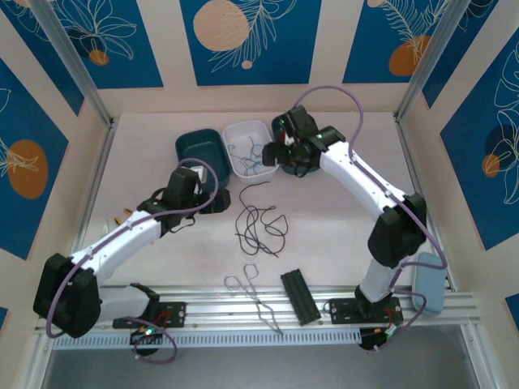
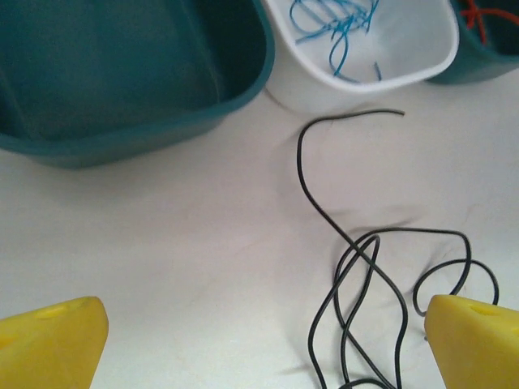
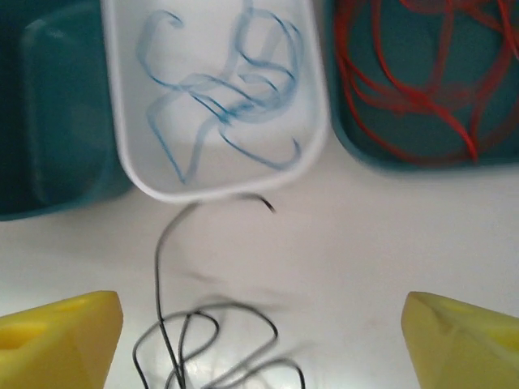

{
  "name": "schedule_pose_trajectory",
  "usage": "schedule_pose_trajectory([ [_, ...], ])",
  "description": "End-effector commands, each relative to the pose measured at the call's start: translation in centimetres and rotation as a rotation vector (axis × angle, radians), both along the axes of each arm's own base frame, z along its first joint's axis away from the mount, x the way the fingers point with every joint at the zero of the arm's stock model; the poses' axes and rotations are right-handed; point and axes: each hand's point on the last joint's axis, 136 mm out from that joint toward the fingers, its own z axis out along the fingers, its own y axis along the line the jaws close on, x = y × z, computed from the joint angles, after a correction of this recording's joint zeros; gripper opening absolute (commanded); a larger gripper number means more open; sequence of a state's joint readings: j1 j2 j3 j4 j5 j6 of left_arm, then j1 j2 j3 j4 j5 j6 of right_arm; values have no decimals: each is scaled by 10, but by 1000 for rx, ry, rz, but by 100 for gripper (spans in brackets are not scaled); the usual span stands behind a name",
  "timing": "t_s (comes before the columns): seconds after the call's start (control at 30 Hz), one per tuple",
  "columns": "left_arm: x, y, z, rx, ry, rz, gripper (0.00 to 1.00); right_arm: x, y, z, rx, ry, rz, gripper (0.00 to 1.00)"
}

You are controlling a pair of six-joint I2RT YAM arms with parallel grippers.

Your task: Untangle the cables

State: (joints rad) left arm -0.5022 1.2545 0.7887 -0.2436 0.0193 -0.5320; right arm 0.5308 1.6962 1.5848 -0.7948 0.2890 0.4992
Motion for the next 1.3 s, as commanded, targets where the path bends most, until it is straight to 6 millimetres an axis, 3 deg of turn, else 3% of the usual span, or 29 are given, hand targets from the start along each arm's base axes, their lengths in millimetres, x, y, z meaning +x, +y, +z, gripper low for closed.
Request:
schedule_pose_trajectory([
  [0.0, -2, -27, -3, -59, 31, -38, 100, -19, -20, -1, 31, -14, -141, 99],
  [0.13, -10, -54, -12, -50, 44, -60, 87, -43, -40, -15, 45, -4, -223, 99],
  [0.33, -27, -86, -28, -69, 61, -50, 63, -62, -69, -35, -8, 19, -350, 99],
  [0.63, -29, -111, -50, -53, 98, -70, 46, -66, -77, -45, -28, 29, -395, 99],
  [0.73, -28, -111, -59, -36, 114, -58, 35, -67, -79, -46, -34, 31, -403, 99],
  [1.27, -30, -127, -71, -22, 161, -125, 40, -71, -80, -52, -18, 30, -415, 99],
])
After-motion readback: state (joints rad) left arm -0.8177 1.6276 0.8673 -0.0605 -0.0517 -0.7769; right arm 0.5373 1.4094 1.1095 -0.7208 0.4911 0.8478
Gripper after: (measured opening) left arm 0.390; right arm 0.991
